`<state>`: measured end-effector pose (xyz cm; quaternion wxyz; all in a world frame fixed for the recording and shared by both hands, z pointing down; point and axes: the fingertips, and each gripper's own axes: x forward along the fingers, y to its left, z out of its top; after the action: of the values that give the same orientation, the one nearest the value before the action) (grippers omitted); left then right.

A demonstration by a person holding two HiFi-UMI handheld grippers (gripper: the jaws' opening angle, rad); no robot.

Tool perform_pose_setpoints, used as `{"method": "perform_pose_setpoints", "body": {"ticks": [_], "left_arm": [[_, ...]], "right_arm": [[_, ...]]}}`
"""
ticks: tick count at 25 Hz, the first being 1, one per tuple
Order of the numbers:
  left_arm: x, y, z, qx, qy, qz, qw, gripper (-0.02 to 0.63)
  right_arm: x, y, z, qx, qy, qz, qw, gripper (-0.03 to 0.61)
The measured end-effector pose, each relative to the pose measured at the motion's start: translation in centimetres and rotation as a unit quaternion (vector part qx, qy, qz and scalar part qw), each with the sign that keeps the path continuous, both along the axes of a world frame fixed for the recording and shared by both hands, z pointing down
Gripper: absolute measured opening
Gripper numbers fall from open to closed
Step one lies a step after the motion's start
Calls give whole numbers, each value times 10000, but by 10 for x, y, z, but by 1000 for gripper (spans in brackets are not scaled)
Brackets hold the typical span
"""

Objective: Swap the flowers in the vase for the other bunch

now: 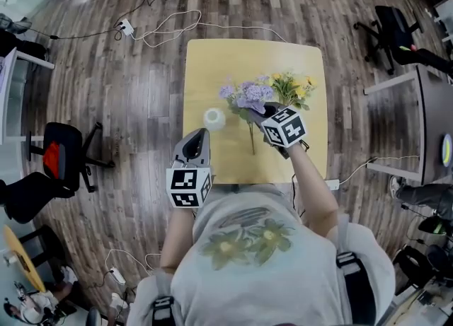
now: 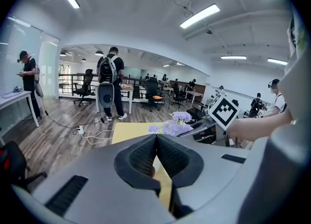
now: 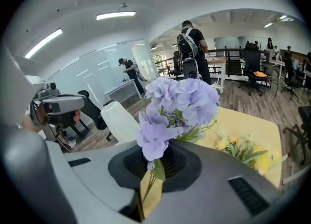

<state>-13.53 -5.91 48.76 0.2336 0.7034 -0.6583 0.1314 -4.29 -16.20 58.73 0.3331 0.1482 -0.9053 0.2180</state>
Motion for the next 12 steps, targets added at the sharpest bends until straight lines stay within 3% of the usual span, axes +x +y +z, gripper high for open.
{"method": "perform_pose_setpoints", "body": {"ticks": [12], "left_arm": [[-8, -12, 16, -142, 81, -43, 9999, 15]], "right_arm": [[-38, -26, 78, -875, -86, 151, 9960, 60]]}}
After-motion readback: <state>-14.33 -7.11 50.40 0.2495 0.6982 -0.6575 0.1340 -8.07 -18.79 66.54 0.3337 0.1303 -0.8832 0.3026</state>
